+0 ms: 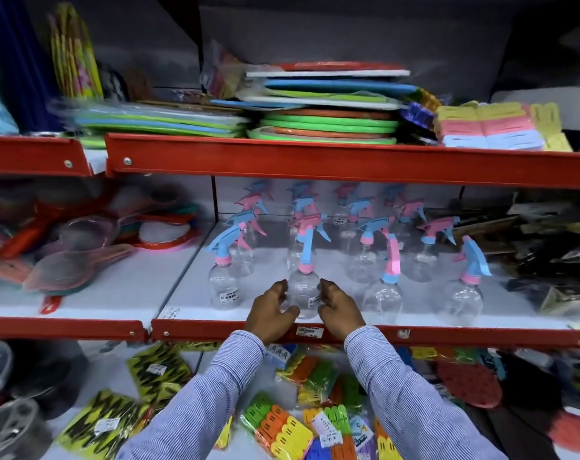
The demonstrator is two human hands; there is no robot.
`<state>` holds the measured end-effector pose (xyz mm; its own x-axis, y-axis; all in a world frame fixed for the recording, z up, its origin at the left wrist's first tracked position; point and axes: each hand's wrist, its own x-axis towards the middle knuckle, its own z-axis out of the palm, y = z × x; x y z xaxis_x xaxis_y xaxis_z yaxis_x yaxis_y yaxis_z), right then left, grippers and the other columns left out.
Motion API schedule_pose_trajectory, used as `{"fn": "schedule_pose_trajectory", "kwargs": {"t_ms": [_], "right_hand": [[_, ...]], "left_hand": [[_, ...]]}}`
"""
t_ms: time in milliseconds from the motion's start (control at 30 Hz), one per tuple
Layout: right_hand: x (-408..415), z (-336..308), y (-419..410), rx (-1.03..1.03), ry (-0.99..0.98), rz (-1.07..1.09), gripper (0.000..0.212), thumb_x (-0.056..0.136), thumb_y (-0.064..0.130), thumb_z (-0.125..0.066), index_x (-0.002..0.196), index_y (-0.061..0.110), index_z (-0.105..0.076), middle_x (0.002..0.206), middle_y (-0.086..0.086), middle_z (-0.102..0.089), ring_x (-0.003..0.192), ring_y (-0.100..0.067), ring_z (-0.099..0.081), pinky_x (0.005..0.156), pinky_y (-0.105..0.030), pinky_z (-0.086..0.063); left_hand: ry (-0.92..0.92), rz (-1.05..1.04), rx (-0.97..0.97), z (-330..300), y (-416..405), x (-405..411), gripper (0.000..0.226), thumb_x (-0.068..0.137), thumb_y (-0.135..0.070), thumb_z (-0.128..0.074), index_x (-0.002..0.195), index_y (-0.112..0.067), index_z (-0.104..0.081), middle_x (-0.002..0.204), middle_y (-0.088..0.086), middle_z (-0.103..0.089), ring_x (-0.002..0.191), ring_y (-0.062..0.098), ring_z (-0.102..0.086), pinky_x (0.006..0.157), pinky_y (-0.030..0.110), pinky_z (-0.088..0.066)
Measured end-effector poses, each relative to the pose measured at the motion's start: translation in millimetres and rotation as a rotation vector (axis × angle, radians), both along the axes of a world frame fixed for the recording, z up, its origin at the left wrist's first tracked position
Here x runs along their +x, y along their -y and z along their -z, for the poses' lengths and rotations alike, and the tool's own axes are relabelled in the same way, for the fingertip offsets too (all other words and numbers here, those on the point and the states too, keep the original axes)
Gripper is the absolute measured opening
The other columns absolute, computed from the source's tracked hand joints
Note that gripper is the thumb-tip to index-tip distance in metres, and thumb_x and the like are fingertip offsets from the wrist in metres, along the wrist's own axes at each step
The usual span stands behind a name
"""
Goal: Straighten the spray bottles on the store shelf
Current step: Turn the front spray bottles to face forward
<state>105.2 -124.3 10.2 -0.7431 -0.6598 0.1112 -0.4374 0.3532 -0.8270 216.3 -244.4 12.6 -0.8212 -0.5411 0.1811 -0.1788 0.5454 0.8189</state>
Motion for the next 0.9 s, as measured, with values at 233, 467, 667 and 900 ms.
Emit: {"fn": "schedule_pose_trajectory", "kwargs": {"t_ms": [233, 467, 667, 900], "right_hand": [[5.3, 2.3, -10.7, -0.017, 0.023, -0.028, 0.055, 0.083, 0.001, -0.049, 0.134, 0.019, -0.045, 0.132, -0.005, -0.060, 0.122, -0.023, -0.057, 0.103, -0.030, -0.043], [11.1, 6.4, -19.0, 0.005, -0.008, -0.047, 0.059, 0.086, 0.006, -0.053, 0.142, 0.017, -0.037, 0.141, -0.006, -0.054, 0.129, -0.024, -0.052, 0.107, -0.033, -0.043], [40.0, 12.6, -30.5, -0.230, -0.259, 0.127, 0.065, 0.085, 0.013, -0.053, 0.145, 0.023, -0.032, 0.148, -0.002, -0.046, 0.133, -0.017, -0.045, 0.107, -0.022, -0.034], [84.8, 12.3, -9.4, -0.419, -0.527, -0.057, 0.058, 0.082, 0.010, -0.047, 0.138, 0.029, -0.044, 0.140, 0.011, -0.051, 0.130, -0.001, -0.044, 0.110, -0.016, -0.032]], "left_hand": [[-0.015, 0.003, 0.003, 2.8, -7.0, 7.3, 0.051, 0.079, -0.017, -0.063, 0.130, -0.017, -0.054, 0.119, -0.006, -0.064, 0.111, 0.014, -0.062, 0.092, 0.021, -0.044], [-0.023, -0.045, 0.002, 4.0, -12.5, 16.8, 0.054, 0.080, -0.013, -0.065, 0.132, -0.012, -0.052, 0.125, -0.001, -0.065, 0.120, 0.018, -0.062, 0.096, 0.022, -0.045], [-0.136, -0.147, -0.125, 3.6, -12.8, 48.0, 0.055, 0.082, -0.012, -0.063, 0.136, -0.016, -0.052, 0.138, 0.003, -0.060, 0.128, 0.016, -0.056, 0.108, 0.039, -0.047], [-0.249, -0.407, -0.311, 4.6, 4.0, 95.1, 0.042, 0.082, -0.018, -0.064, 0.123, -0.023, -0.062, 0.126, -0.003, -0.068, 0.117, 0.012, -0.062, 0.103, 0.013, -0.038]]}}
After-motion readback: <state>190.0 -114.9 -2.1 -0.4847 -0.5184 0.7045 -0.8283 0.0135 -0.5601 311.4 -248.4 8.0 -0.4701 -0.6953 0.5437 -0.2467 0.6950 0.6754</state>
